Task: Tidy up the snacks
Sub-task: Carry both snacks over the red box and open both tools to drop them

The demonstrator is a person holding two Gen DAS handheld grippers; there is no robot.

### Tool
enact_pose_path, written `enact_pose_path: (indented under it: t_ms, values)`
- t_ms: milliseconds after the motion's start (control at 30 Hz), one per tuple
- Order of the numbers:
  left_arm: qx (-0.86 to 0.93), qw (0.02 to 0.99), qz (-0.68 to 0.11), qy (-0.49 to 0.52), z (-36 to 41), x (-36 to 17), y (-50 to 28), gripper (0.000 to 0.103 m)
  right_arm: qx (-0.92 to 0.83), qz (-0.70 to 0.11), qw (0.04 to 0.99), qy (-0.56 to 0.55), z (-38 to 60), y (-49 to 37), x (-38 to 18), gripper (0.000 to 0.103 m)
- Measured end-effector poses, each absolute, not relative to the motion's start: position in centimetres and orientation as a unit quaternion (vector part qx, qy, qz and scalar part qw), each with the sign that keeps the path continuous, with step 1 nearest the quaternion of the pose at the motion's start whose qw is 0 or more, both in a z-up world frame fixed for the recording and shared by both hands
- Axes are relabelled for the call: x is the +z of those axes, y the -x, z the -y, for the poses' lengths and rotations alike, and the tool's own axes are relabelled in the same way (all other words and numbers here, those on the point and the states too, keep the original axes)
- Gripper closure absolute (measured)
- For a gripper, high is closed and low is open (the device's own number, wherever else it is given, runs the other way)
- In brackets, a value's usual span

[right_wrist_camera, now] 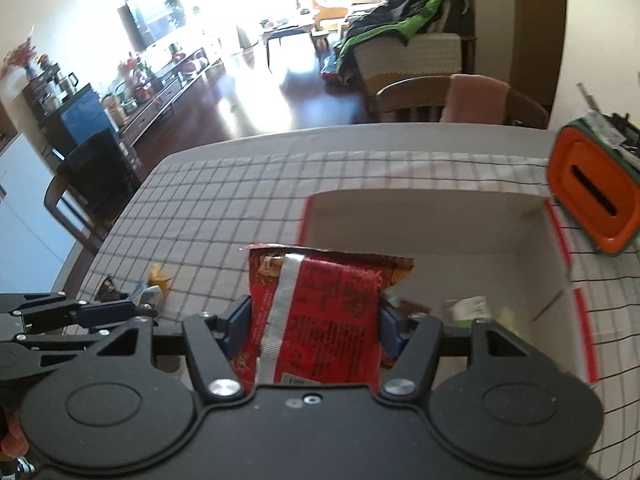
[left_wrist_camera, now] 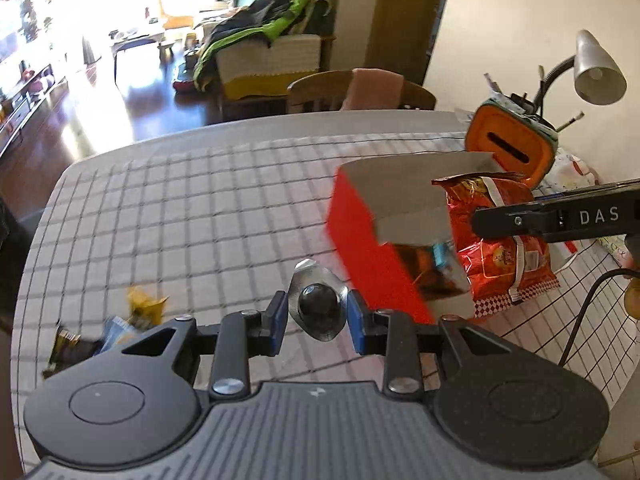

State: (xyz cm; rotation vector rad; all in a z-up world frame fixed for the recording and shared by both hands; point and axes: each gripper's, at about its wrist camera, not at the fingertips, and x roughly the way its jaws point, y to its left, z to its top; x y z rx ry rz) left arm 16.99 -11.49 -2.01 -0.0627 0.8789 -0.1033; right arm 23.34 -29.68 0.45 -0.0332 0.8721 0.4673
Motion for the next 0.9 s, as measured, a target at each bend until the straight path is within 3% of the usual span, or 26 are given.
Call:
enact_pose_path:
  t_ms: [400,900]
  values:
    - [-0.080,0.895,-0.440,0.011,18.8,-1.7,-23.4,0.072,0.190,-0.418,0.888,0.021,36.1,-26.8,-0.4,0.040]
    - [-0.072,0.851,-0.520,0.022,23.2,-6.0,-31.2,0.072,0.180,-0.483,0.856,0.045,39.7,-33.4,-5.6,0.040]
